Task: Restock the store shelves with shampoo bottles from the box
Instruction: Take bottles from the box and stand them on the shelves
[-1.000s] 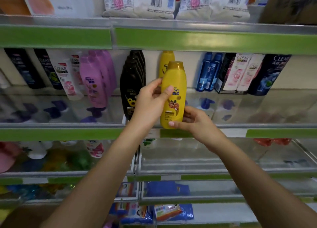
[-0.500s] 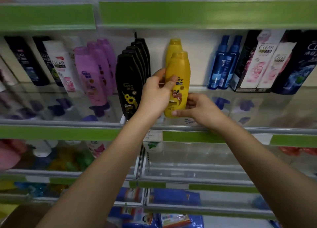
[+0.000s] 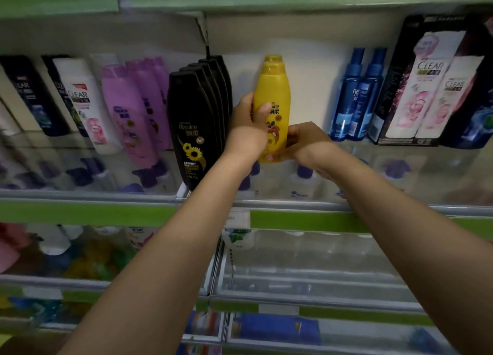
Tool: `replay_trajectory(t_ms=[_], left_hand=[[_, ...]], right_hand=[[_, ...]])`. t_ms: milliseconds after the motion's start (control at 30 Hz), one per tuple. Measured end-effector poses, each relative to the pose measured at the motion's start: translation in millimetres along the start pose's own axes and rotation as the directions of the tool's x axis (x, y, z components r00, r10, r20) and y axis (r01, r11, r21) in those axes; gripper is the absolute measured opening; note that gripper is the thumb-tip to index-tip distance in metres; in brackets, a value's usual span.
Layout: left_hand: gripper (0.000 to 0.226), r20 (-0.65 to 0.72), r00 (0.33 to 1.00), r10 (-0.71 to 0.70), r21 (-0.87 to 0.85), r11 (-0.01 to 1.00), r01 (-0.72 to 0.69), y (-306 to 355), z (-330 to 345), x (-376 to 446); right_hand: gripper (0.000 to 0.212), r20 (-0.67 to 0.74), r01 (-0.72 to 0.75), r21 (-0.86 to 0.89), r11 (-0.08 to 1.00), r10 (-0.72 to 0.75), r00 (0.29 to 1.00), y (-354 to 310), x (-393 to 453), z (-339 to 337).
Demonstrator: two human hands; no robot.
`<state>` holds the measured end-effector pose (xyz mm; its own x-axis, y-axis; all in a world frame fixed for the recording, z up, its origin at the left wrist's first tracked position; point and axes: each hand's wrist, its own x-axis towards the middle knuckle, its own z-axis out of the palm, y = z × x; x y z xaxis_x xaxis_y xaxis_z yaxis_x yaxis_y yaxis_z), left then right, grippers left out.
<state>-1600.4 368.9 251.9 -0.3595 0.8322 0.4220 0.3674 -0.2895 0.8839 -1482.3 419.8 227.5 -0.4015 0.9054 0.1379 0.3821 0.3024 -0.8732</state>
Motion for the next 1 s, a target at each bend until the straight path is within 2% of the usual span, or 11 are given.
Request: replay_trajectory(t_ms=[233,433,1000], left_hand=[[0.027,-0.032,0.998,-0.057,-0.031,0.998,0.056,-7,15,24],[0.033,-0.033,0.997,-0.064,-0.048,0.997,0.063,-12,18,29],[0.035,-0.046,0.996,-0.07,-0.076,0.995,0.066,-20,21,37]], right_hand=[[0.045,-0.005,-0.033,-0.067,0.997,0.032,0.999,11,30,-4],[0.051,-0.001,-0.013,-0.039,0.999,0.013,1.0,17,38,-5],[0.049,0.015,-0.041,0.036,0.999,0.041,0.999,19,44,-3]])
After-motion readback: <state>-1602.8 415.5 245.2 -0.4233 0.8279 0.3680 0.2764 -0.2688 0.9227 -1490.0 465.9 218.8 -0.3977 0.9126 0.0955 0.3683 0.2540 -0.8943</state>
